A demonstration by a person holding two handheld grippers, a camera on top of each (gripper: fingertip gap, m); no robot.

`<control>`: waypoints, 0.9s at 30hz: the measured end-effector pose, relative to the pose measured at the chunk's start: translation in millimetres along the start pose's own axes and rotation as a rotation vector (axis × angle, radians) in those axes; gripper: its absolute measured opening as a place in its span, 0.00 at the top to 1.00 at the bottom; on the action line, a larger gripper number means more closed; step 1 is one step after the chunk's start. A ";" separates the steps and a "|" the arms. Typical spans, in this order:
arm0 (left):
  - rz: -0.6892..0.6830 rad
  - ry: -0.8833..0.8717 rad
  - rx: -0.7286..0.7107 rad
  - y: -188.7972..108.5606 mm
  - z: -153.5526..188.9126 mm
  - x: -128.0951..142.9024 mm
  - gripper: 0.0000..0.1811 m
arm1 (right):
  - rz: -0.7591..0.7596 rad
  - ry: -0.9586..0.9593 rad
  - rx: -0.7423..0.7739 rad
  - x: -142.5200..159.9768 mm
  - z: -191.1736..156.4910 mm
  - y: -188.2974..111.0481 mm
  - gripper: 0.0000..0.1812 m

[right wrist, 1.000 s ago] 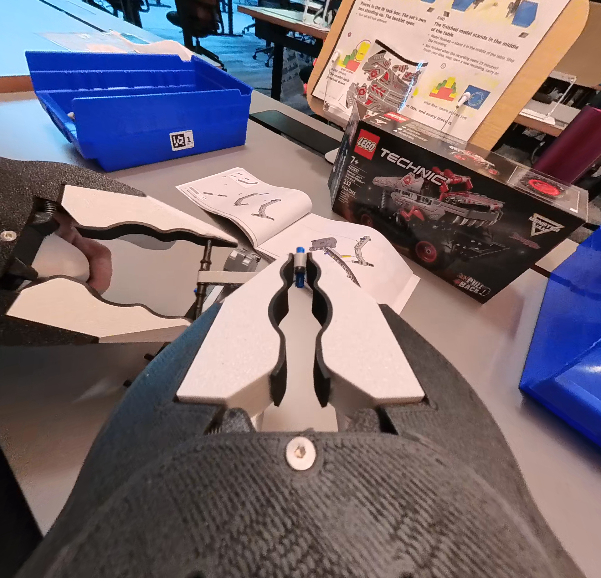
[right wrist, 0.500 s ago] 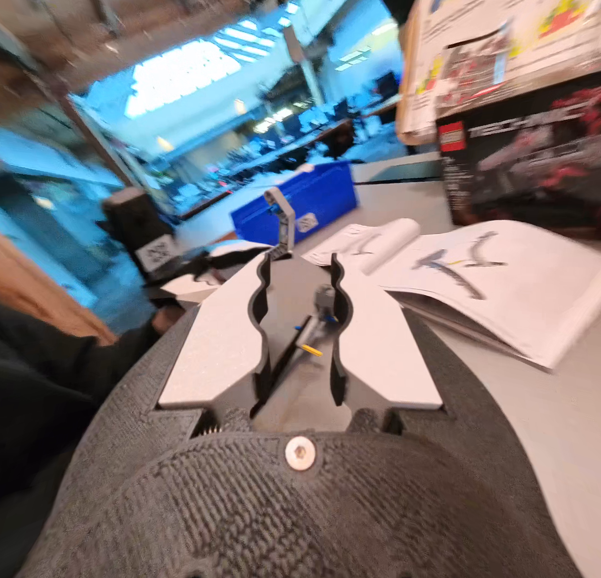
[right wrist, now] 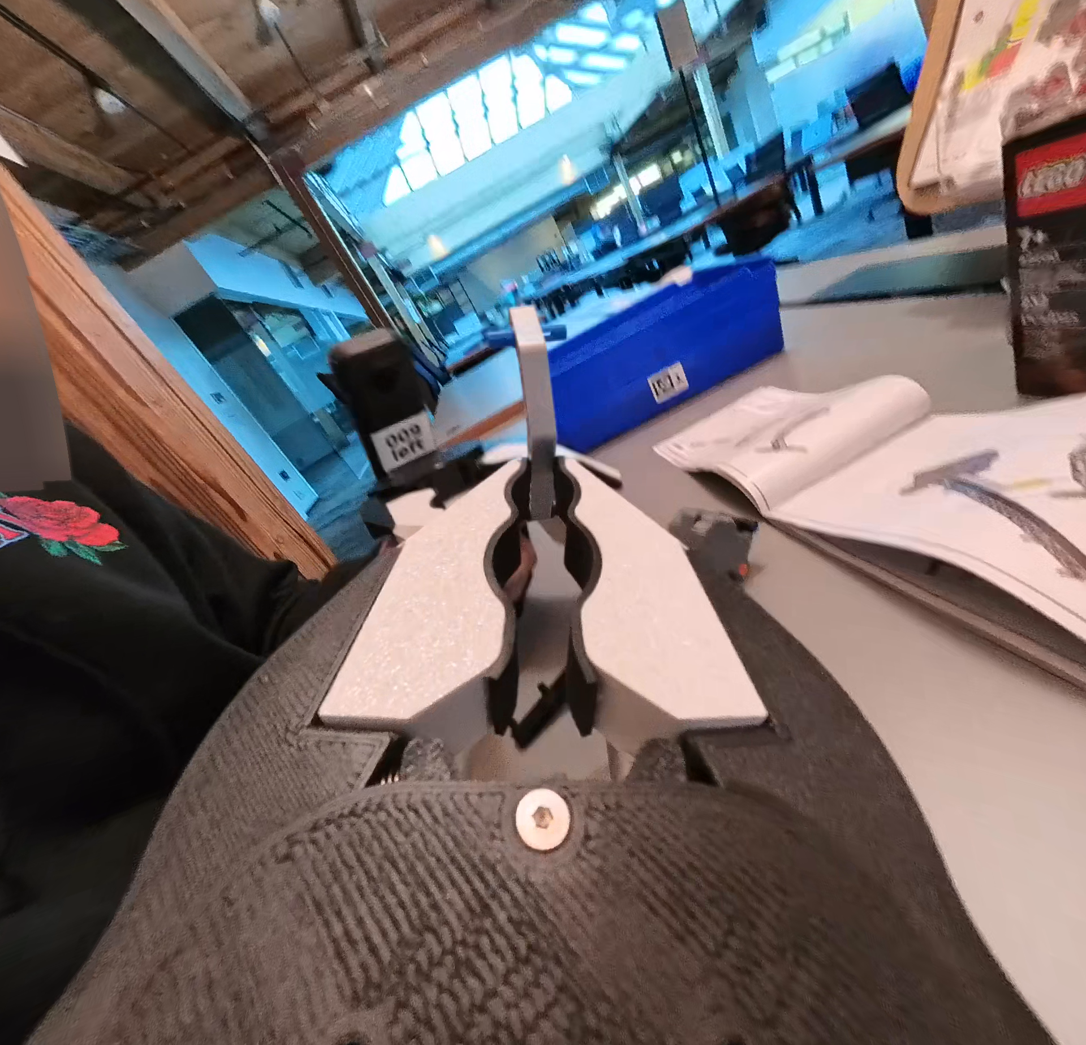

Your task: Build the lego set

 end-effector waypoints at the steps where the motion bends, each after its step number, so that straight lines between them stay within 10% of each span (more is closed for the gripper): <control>1: -0.018 0.049 -0.024 -1.5 -3.4 1.5 0.61 | -0.049 0.019 0.040 4.7 5.1 -3.9 0.97; 5: -0.083 0.191 -0.100 -9.7 -20.7 1.5 0.63 | -0.201 0.041 0.265 20.1 31.7 -25.8 0.97; 16: -0.398 0.535 -0.067 -41.1 -83.3 28.2 0.61 | -0.279 0.169 0.310 48.8 51.7 -27.6 0.97; 27: -0.544 0.721 0.298 -14.9 -87.2 43.2 0.54 | -0.221 0.205 0.373 57.8 67.8 -24.8 0.97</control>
Point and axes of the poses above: each gripper's, where its closed fingertips meet, y out along the fingers, x out of its underside, z = x × y across the jaws, the point moved 2 cm from there along -y, back along the fingers, and after that the axes turned 7 degrees about -x, right-handed, at the moved point
